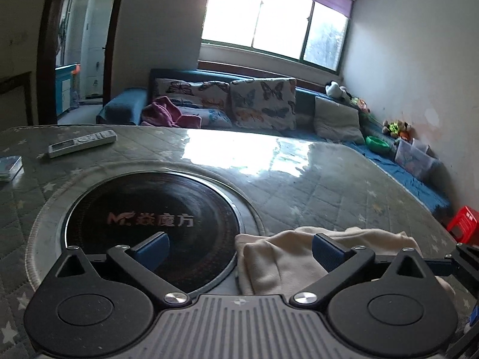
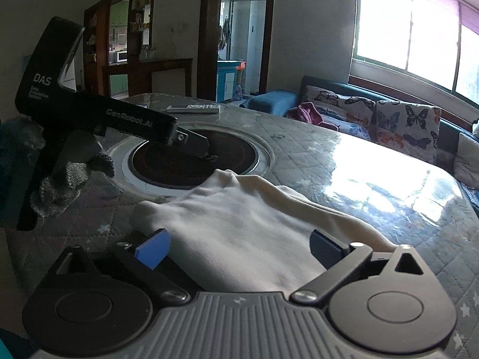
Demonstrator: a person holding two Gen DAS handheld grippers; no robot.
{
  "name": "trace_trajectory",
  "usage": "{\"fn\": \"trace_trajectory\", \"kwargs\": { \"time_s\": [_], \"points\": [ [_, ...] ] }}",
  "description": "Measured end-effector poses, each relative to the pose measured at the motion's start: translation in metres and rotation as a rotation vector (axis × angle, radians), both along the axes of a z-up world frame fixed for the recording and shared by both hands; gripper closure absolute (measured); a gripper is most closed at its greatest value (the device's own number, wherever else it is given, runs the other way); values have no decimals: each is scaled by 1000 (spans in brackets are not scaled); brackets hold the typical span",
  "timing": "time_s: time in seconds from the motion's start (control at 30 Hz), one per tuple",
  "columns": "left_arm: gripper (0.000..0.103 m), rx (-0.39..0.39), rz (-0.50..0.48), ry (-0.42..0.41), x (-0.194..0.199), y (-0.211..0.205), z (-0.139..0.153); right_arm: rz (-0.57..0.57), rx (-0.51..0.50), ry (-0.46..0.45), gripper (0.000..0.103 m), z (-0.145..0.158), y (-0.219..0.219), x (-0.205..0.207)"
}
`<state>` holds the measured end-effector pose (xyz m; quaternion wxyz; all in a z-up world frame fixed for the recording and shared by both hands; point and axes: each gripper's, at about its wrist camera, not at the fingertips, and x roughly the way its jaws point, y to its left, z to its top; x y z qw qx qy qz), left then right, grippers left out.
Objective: Fold clothes
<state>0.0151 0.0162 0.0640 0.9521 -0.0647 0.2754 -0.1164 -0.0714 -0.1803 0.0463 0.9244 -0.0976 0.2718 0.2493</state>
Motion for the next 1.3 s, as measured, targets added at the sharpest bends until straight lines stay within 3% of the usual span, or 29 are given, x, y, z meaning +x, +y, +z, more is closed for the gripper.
{"fn": "trace_trajectory", "kwargs": {
  "time_s": [0.1,0.3,0.53,0.9,1.07,1.13,1.3],
  "points": [
    [0,-9,16,-39,-5,5,1,-2,18,24,0,1,1,4],
    [0,-23,-3,-27,-6,7,1,-2,50,36,0,1,5,8],
    [0,-37,19,4,-8,14,-2,15,51,-14,0,-3,16,3],
    [0,-31,71,90,-6,29,-13,165,-115,-11,2,-15,62,-4],
    [0,-35,87,127,-5,33,-17,214,-206,-33,17,-21,79,-7],
    [0,-49,97,151,-3,35,-18,234,-221,-36,31,-22,84,-7],
    [0,-95,119,198,0,38,-21,259,-288,-59,50,-23,97,-7]
  ]
}}
